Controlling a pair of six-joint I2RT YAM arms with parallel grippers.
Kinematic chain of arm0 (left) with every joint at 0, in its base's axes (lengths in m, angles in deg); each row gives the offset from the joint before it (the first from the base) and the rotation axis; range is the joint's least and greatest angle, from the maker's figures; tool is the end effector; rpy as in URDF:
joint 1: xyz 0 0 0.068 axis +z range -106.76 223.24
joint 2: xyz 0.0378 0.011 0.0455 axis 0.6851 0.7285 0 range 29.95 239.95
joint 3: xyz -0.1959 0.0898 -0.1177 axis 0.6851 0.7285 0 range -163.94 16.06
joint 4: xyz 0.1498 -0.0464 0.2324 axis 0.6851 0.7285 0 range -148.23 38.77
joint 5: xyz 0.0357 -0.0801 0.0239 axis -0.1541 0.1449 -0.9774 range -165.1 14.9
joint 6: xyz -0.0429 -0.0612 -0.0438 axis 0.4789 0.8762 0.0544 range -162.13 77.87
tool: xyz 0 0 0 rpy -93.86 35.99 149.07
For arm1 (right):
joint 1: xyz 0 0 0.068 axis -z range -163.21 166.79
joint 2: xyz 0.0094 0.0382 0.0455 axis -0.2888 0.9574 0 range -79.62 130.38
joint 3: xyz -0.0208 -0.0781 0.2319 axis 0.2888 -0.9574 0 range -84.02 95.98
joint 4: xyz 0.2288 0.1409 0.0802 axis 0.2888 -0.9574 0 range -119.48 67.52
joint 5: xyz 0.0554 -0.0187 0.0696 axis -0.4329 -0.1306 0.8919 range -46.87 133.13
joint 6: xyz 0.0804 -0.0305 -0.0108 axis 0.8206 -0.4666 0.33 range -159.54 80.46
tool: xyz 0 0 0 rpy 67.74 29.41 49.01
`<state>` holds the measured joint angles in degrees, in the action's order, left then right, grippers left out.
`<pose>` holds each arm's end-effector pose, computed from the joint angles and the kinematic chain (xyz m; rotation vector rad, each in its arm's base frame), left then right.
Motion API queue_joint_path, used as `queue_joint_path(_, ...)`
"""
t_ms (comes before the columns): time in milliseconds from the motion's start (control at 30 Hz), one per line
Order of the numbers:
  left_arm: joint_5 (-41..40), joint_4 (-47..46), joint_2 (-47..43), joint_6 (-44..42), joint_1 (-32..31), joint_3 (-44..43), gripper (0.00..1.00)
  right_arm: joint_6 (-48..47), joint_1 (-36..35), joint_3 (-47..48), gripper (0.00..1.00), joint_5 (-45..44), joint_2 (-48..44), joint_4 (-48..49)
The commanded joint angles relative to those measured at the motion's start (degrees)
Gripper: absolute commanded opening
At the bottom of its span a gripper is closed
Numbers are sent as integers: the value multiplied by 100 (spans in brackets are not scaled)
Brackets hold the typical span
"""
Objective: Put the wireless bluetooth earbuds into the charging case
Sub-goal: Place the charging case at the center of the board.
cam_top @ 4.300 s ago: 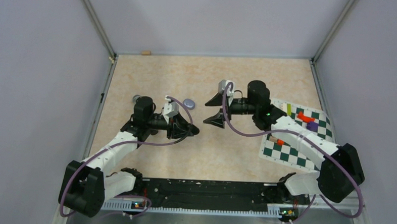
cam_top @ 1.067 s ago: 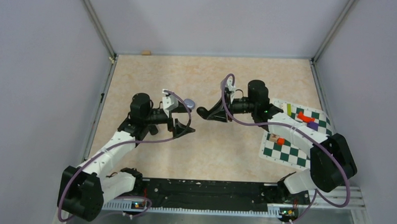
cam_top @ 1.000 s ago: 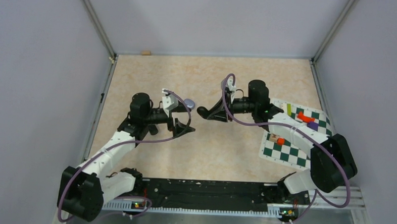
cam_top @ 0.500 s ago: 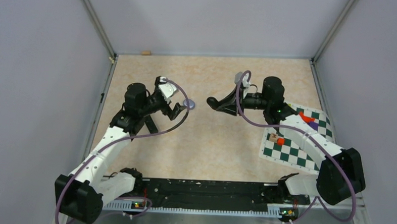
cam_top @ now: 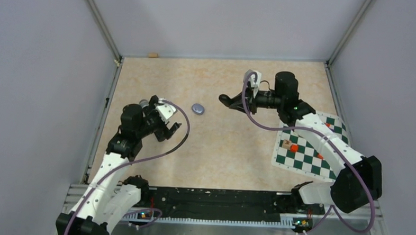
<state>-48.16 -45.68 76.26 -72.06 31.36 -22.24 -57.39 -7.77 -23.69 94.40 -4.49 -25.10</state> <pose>0.2485 -0.0876 0.2564 0.9574 1.6367 -0.2391 0.2913 0.1988 0.2953 -1.2064 1.4068 0.9124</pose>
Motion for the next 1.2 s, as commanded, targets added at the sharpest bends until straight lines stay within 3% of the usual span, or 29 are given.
queue_joint_path(0,473,-659,-521,534,201,726,99,-929,54,360,0,-444,283,-766)
queue_joint_path(333,918,-447,-620,660,391,876,99,-1465,52,1073,0,-854,1675,-1421)
queue_joint_path(700,1291,-461,-454,604,688,957,99,-1980,69,2415,0,-1308,3439,-3013)
queue_joint_path(1167,1907,-289,-240,518,1028,893,99,-1368,65,3427,0,-909,4382,-3370)
